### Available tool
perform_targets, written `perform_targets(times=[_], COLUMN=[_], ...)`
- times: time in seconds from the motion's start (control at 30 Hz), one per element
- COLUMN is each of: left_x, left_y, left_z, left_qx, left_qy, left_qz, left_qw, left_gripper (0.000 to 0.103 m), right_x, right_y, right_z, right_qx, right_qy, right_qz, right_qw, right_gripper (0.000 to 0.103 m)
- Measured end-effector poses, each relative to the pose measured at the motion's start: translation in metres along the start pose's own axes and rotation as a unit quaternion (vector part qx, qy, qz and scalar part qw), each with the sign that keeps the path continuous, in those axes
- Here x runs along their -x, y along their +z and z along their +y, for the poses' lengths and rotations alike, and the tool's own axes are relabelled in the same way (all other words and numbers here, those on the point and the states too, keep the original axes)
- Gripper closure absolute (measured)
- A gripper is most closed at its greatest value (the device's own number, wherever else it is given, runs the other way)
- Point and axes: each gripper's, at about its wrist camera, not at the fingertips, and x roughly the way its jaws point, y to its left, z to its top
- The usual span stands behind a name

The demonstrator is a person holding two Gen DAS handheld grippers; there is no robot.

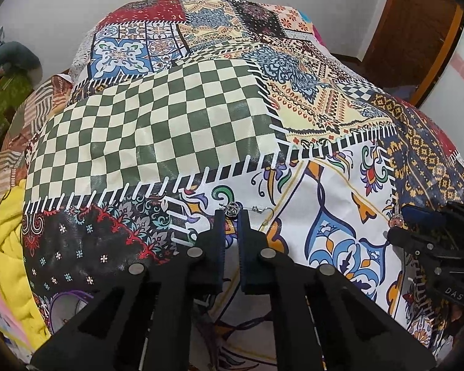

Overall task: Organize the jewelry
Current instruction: 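Close the right tool on the small silver ring on the quilt, then lift the silver ring up off the quilt with the right tool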

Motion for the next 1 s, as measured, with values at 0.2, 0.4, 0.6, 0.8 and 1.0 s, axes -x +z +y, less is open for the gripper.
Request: perform_targets(times=[0.2, 0.4, 0.6, 0.8, 1.0], left_x=[0.01, 0.024, 0.03, 0.014, 0.008], left_y=[-0.006, -0.008, -0.005, -0.004, -0.005], left_z=[0.001, -0.001, -0.004, -0.002, -0.006], left_qx=[0.005, 0.0, -0.012, -0.007, -0.005], left_qy=[-0.014, -0.019, 0.01, 0.009, 0.008], left_qz=[-0.009, -0.018, -0.022, 0.014, 0.017], left_qw=[0.9998, 0.9997, 0.9996, 0.9998, 0.9998], left_gripper=[0.103, 0.103, 0.101, 0.1, 0.093], right_x=[0.0, 0.002, 0.004, 0.006, 0.008], right_y=[-0.001, -0.004, -0.006, -0.005, -0.004], right_z=[0.001, 0.003, 0.002, -0.002, -0.006], right_qx=[0.007, 0.009, 0.002, -0.007, -0.012], right_qy=[-0.007, -0.001, 0.004, 0.012, 0.022], right_qz=[-0.009, -0.014, -0.018, -0.026, -0.03], right_qw=[1.0, 1.0, 1.0, 1.0, 0.999], right_gripper=[0.075, 0.091, 0.091, 0.091, 0.091])
